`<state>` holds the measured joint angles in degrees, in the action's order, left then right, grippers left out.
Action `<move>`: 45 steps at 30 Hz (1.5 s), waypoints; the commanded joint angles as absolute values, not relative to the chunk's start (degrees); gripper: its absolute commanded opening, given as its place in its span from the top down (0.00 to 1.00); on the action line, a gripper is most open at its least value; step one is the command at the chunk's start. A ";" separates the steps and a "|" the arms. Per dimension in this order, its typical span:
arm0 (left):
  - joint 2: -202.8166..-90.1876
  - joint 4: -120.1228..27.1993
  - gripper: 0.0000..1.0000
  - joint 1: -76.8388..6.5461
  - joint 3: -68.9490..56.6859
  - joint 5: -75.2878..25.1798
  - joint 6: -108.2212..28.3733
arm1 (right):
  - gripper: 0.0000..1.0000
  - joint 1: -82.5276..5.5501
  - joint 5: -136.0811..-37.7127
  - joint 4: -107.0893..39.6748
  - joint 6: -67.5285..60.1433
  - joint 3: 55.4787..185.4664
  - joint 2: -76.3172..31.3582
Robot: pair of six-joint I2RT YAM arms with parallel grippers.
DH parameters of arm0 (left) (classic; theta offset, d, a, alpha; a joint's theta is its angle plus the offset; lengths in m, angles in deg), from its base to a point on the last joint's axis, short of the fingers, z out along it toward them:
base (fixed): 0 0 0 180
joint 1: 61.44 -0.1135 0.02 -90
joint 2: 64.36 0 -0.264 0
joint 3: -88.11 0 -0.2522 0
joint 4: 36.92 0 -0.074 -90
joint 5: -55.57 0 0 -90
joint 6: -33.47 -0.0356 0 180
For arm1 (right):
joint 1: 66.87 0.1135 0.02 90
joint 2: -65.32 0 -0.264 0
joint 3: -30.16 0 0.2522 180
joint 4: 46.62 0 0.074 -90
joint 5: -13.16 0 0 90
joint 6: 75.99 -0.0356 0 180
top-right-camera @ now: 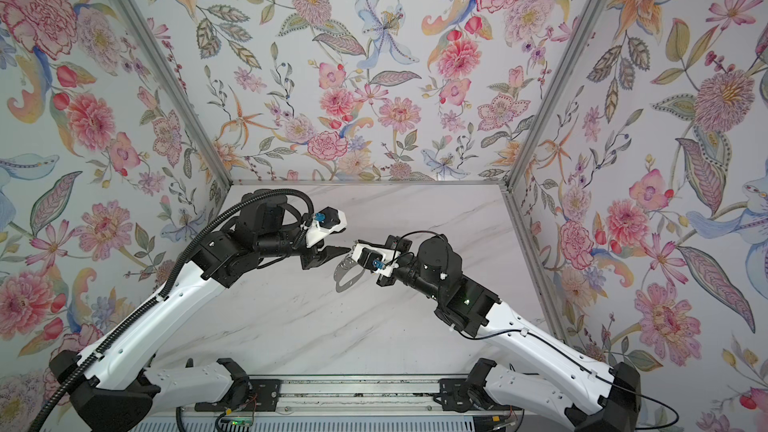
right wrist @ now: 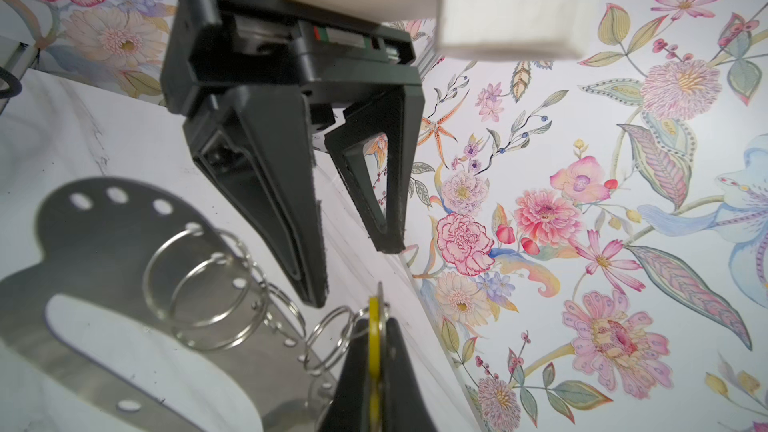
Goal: Remove the keys from the keyring
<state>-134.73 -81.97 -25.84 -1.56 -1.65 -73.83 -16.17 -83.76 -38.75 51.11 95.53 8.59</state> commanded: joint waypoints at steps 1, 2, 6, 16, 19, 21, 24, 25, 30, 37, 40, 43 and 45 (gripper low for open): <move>-132.42 -72.65 0.49 -27.67 -5.51 2.72 -67.72 | 1.00 -17.02 -86.08 -42.64 47.90 94.64 9.20; -132.17 -71.27 0.49 -27.70 -6.54 3.59 -66.94 | 1.00 -17.23 -86.39 -43.03 47.66 94.42 9.25; -131.82 -63.59 0.53 -27.69 -11.15 9.67 -61.24 | 1.00 -18.17 -87.21 -44.53 46.54 93.92 9.21; -130.58 -49.89 0.59 -27.03 -18.80 14.64 -52.48 | 1.00 -19.39 -89.04 -46.92 44.98 93.42 9.14; -130.66 -45.89 0.61 -26.12 -19.83 15.53 -50.28 | 1.00 -19.41 -89.20 -47.15 44.77 93.34 9.09; -130.84 -44.25 0.62 -25.84 -20.45 15.67 -49.58 | 1.00 -19.41 -89.41 -47.22 44.59 93.25 9.25; -131.66 -43.66 0.67 -25.59 -20.50 16.07 -49.15 | 1.00 -19.57 -89.45 -47.18 44.49 93.22 9.25; -131.85 -43.44 0.69 -25.26 -20.39 16.21 -49.13 | 1.00 -19.48 -89.55 -47.18 44.48 93.21 9.25; -131.91 -43.30 0.80 -24.57 -20.65 15.65 -49.24 | 1.00 -19.66 -89.37 -47.18 44.42 93.01 9.59; -131.44 -45.18 0.85 -24.27 -20.92 14.51 -50.09 | 1.00 -20.22 -88.96 -47.35 44.42 92.79 10.19; -131.43 -46.07 0.89 -24.13 -20.65 14.27 -50.55 | 1.00 -20.36 -88.94 -47.27 44.50 92.93 10.37; -131.24 -46.48 0.96 -24.09 -20.50 13.95 -50.68 | 1.00 -20.38 -88.81 -47.10 44.64 92.90 10.49; -131.11 -47.67 1.00 -24.08 -20.17 13.56 -51.20 | 1.00 -20.38 -88.54 -46.70 44.81 93.01 10.65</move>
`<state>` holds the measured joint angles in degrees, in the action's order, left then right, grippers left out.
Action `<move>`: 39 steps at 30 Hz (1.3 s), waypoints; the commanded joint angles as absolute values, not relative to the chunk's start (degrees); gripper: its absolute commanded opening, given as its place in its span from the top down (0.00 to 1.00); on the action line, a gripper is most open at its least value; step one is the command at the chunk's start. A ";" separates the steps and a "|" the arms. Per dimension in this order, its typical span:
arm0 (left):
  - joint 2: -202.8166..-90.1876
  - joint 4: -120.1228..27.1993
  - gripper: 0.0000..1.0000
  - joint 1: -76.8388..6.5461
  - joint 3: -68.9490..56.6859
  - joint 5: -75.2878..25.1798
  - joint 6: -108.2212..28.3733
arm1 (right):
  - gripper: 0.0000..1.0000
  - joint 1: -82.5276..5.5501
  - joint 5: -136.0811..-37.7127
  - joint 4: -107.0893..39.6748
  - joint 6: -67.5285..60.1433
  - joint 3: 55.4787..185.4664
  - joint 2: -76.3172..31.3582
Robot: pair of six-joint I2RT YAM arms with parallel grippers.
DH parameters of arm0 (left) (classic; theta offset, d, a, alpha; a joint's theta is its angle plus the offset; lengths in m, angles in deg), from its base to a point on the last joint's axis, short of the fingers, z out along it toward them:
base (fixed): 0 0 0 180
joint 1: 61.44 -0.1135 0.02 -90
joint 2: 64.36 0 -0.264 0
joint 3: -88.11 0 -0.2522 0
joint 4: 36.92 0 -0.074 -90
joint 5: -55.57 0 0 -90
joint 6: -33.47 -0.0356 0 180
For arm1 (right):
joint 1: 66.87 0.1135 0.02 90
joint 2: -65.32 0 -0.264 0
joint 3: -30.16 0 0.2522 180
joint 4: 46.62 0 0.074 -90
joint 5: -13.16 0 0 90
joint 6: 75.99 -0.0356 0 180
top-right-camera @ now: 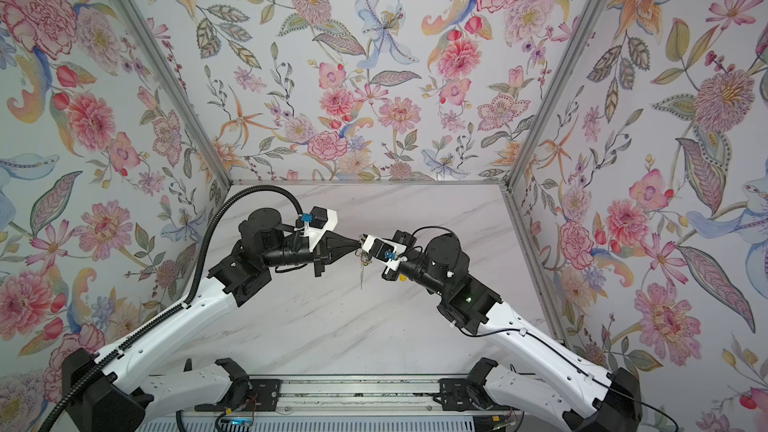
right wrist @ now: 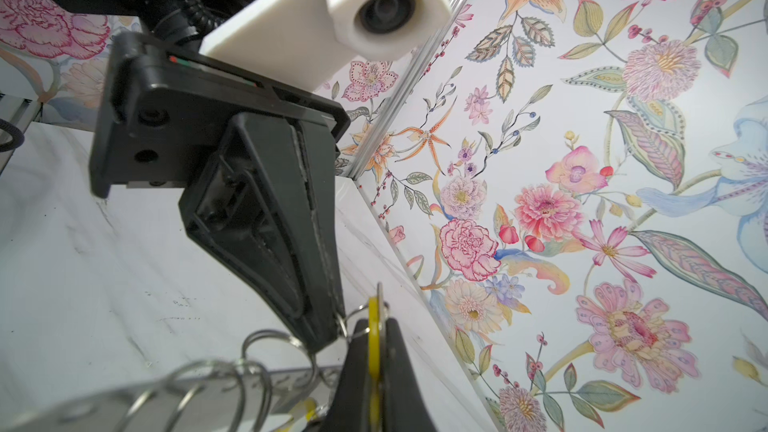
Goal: Remove the keys from the keyring
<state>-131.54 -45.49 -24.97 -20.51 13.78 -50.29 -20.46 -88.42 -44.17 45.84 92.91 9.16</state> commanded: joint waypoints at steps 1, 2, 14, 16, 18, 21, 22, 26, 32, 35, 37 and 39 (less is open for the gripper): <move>-131.00 -48.04 1.00 -24.07 -20.09 13.49 -51.43 | 1.00 -20.38 -88.32 -46.49 44.94 93.06 10.65; -130.89 -48.65 1.00 -24.13 -19.83 13.24 -51.71 | 1.00 -20.43 -88.21 -46.12 45.21 93.17 10.64; -135.82 -71.65 1.00 -21.14 -7.07 3.81 -64.61 | 1.00 -13.06 -76.72 -33.72 58.96 100.46 6.89; -137.77 -75.98 1.00 -20.12 -3.93 1.87 -66.92 | 1.00 -10.74 -72.95 -32.50 62.41 101.54 5.56; -139.41 -79.34 1.00 -19.29 -0.97 0.23 -68.52 | 1.00 -8.97 -70.07 -31.45 65.33 102.38 4.58; -140.18 -81.07 1.00 -19.25 1.87 0.36 -69.19 | 1.00 -7.40 -67.09 -29.91 67.38 103.11 3.18; -140.34 -81.19 1.00 -19.25 2.72 0.72 -69.39 | 1.00 -7.04 -66.21 -29.66 67.82 103.16 2.74; -140.40 -79.26 0.92 -19.31 4.58 4.12 -68.61 | 1.00 -6.71 -64.79 -29.58 67.74 102.63 1.67; -138.35 -78.62 0.70 -21.20 3.79 0.74 -68.11 | 1.00 -11.31 -73.08 -32.52 60.81 100.19 5.67; -135.53 -75.97 0.59 -22.50 0.68 -0.23 -66.63 | 1.00 -14.94 -78.48 -34.51 56.32 98.70 7.64; -133.61 -72.79 0.54 -23.35 -2.22 0.23 -64.62 | 1.00 -16.90 -81.42 -37.00 53.38 97.36 8.76; -131.95 -68.95 0.53 -23.81 -5.39 -0.10 -61.74 | 1.00 -18.63 -83.69 -38.62 51.01 96.59 9.24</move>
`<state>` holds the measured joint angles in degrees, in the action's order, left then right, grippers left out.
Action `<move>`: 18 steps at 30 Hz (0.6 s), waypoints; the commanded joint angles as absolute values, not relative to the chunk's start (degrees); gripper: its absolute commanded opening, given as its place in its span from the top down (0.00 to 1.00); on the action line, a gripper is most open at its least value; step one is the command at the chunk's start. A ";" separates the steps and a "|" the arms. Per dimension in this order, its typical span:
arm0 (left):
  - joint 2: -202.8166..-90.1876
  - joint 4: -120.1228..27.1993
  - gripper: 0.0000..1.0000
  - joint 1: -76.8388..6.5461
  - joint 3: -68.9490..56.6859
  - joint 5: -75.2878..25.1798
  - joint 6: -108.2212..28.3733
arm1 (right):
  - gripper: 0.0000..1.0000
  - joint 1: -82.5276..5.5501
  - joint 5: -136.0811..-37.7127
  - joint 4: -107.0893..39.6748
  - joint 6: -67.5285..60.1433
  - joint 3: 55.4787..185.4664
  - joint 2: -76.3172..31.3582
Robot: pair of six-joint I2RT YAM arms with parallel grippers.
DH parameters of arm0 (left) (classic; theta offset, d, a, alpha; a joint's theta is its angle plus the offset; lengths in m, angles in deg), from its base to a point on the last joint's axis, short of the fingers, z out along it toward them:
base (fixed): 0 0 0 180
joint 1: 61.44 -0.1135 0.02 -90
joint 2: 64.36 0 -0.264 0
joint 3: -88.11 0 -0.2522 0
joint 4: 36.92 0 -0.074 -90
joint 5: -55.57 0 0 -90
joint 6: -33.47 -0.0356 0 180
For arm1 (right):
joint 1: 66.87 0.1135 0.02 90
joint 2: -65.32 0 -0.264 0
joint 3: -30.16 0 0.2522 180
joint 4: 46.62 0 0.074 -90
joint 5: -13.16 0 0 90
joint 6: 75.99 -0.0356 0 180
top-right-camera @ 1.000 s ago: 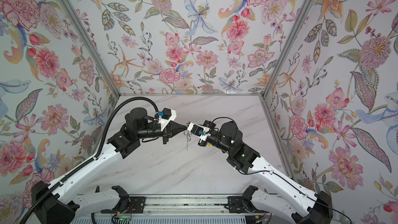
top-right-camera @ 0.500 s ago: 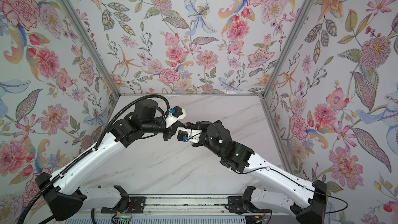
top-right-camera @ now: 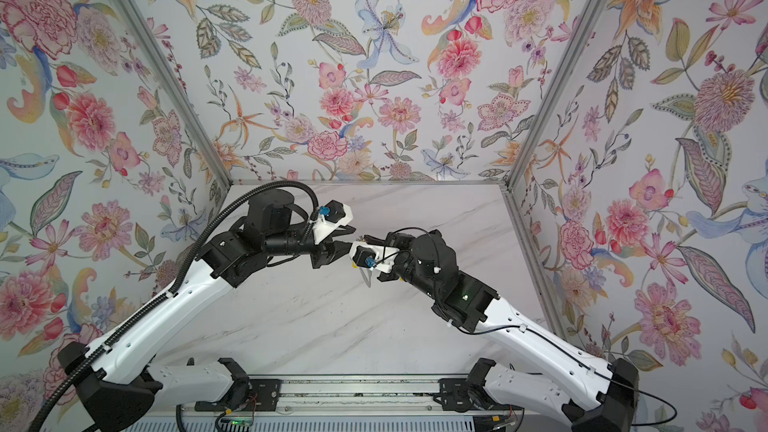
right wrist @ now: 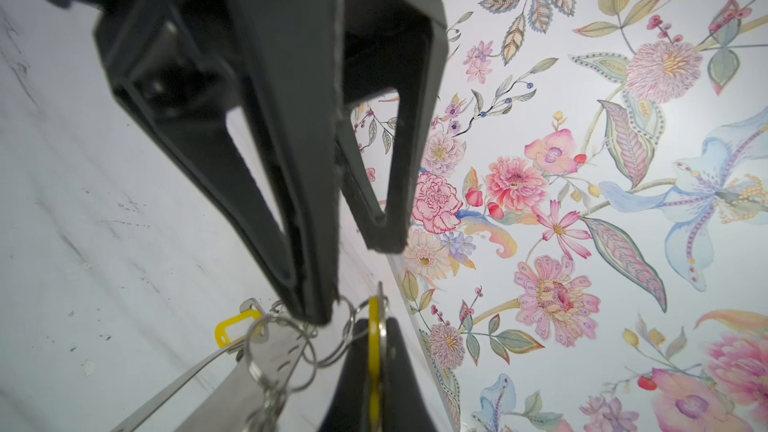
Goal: Remove the keys from the keyring
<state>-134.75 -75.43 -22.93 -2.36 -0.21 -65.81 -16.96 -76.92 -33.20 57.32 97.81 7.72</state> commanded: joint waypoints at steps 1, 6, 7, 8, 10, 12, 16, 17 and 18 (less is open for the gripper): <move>-131.34 -67.37 0.51 -23.85 -6.99 -0.19 -60.53 | 1.00 -19.21 -84.47 -39.51 49.83 96.24 9.39; -129.26 -54.46 0.50 -23.81 -15.48 -1.08 -51.71 | 1.00 -21.11 -88.58 -45.12 45.81 93.40 10.62; -129.25 -52.14 0.50 -23.82 -16.68 -1.46 -50.70 | 1.00 -21.68 -89.89 -45.93 44.80 93.02 10.81; -129.66 -50.79 0.50 -23.81 -17.11 -1.27 -49.82 | 1.00 -22.18 -91.02 -46.51 44.09 92.67 11.04; -130.81 -48.29 0.52 -23.77 -17.23 0.02 -48.28 | 1.00 -22.90 -92.58 -47.26 43.28 92.44 11.30; -131.64 -47.06 0.56 -23.75 -17.52 0.93 -47.54 | 1.00 -23.28 -93.02 -47.27 42.77 92.49 11.32; -131.34 -42.08 0.60 -23.21 -20.04 4.00 -45.40 | 1.00 -23.62 -93.63 -48.07 42.06 92.03 11.38; -131.16 -41.11 0.62 -22.82 -20.50 4.32 -45.20 | 1.00 -23.72 -93.74 -48.31 41.95 91.97 11.23; -131.19 -41.01 0.64 -22.46 -20.57 4.33 -45.30 | 1.00 -23.72 -93.77 -48.45 41.79 91.87 11.06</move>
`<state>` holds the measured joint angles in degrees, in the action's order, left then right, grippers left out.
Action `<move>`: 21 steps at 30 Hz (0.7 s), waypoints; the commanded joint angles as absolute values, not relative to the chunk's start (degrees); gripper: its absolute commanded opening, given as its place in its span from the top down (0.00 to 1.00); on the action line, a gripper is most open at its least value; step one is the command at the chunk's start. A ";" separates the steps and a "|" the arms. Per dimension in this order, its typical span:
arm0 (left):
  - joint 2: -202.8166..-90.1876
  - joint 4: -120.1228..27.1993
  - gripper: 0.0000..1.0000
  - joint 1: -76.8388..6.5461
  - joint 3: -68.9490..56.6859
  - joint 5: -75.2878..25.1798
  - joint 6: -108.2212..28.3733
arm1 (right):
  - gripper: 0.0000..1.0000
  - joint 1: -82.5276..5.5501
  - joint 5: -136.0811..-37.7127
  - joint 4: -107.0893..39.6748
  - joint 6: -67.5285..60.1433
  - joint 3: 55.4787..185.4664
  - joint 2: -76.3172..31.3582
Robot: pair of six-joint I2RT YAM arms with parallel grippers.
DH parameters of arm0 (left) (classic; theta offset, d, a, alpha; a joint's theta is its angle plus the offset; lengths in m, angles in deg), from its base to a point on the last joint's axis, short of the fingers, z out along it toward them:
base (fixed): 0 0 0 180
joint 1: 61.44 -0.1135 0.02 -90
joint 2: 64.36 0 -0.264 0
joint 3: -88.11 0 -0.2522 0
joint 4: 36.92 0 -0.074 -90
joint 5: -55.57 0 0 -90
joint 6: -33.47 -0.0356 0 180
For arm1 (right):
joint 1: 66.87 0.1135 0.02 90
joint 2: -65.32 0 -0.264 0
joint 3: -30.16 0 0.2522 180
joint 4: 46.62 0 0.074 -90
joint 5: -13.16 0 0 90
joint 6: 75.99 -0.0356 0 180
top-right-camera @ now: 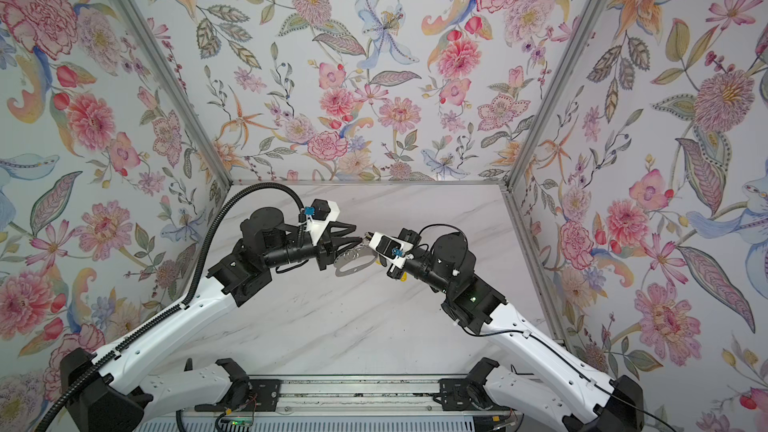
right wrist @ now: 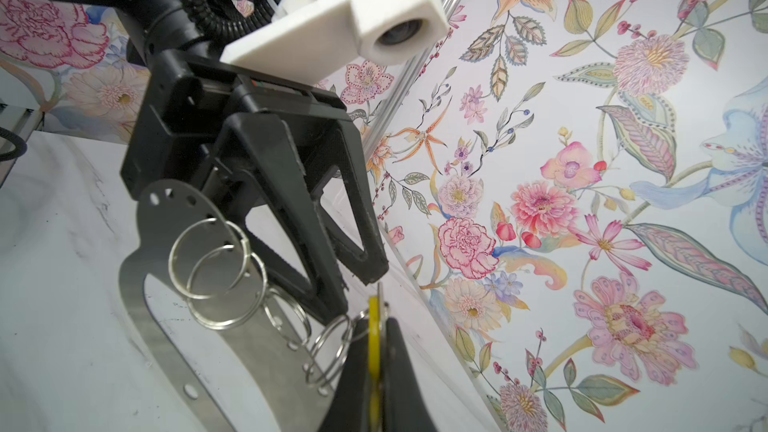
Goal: Remove the keys from the keyring
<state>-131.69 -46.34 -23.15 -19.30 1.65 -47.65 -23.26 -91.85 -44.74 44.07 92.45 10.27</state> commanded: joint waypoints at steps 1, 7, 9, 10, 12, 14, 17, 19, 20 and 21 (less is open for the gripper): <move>-131.37 -41.30 0.66 -22.03 -20.48 4.36 -45.65 | 1.00 -23.82 -93.90 -48.71 41.80 91.92 11.01; -132.32 -42.23 0.74 -20.58 -20.17 5.30 -46.46 | 1.00 -24.33 -94.74 -49.73 41.19 91.90 10.93; -131.80 -41.57 0.75 -20.30 -20.30 5.72 -46.42 | 1.00 -24.51 -94.60 -49.72 41.17 91.93 10.74; -131.59 -41.21 0.75 -20.19 -20.58 5.87 -46.26 | 1.00 -24.58 -94.60 -49.73 41.26 91.97 10.66; -131.18 -40.41 0.75 -20.16 -21.23 6.33 -45.76 | 1.00 -24.65 -94.48 -49.48 41.41 91.93 10.65; -131.00 -40.31 0.76 -19.85 -21.65 6.71 -45.46 | 1.00 -24.68 -94.22 -49.54 41.38 91.94 10.78; -130.50 -39.87 0.79 -19.66 -22.23 6.75 -45.24 | 1.00 -24.78 -94.21 -49.39 41.52 91.99 10.84; -130.14 -39.36 0.82 -19.60 -22.41 7.26 -44.89 | 1.00 -24.77 -94.00 -49.31 41.62 91.98 11.00; -129.88 -39.08 0.82 -19.60 -22.65 7.49 -44.69 | 1.00 -24.90 -93.93 -49.13 41.81 91.94 10.97; -129.56 -38.64 0.81 -19.57 -22.98 7.65 -44.47 | 1.00 -24.90 -93.86 -49.10 41.92 91.91 10.97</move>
<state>-131.73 -41.84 -20.16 -21.95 5.19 -45.63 -24.55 -94.01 -47.56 42.63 92.10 10.27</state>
